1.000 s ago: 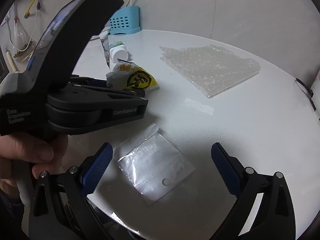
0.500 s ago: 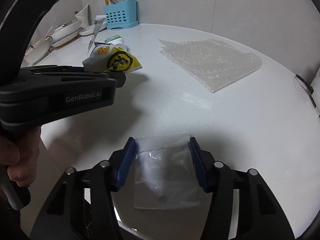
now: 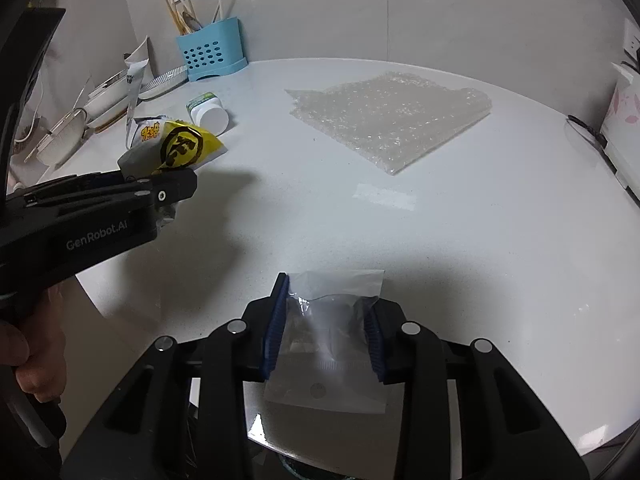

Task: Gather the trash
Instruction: 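Grasp the yellow snack bag with the left tool while the right tool grasps the clear plastic bag, then carry the snack bag and plastic bag down over the wastebasket with both tools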

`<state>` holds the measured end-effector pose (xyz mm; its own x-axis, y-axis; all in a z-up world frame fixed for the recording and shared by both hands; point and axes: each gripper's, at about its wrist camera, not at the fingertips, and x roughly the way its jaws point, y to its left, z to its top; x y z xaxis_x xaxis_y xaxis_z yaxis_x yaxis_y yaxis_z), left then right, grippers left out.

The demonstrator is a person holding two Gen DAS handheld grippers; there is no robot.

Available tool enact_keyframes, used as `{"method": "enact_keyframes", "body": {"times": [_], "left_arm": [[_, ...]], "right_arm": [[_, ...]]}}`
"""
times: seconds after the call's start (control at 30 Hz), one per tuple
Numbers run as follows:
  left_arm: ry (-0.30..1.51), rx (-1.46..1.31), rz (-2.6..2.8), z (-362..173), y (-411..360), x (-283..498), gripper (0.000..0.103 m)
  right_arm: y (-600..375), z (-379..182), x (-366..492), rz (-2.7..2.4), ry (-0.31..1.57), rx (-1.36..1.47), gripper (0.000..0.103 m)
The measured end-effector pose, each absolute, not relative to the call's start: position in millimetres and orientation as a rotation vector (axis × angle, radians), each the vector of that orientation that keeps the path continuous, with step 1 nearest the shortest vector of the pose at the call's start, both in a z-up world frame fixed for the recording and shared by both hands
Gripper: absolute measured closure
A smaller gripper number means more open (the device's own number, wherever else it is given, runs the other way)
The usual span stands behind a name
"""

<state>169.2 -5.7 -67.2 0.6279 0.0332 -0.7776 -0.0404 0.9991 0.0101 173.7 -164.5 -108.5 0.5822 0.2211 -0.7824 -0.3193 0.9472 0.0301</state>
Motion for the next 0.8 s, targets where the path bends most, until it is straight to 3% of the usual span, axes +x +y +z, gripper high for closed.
{"method": "enact_keyframes", "body": {"times": [0.8], "left_arm": [[0.798,-0.057,-0.008,-54,-21,70,0.053]], "right_arm": [[-209,-59,97,0.205,0.735,-0.022,0.070]]}}
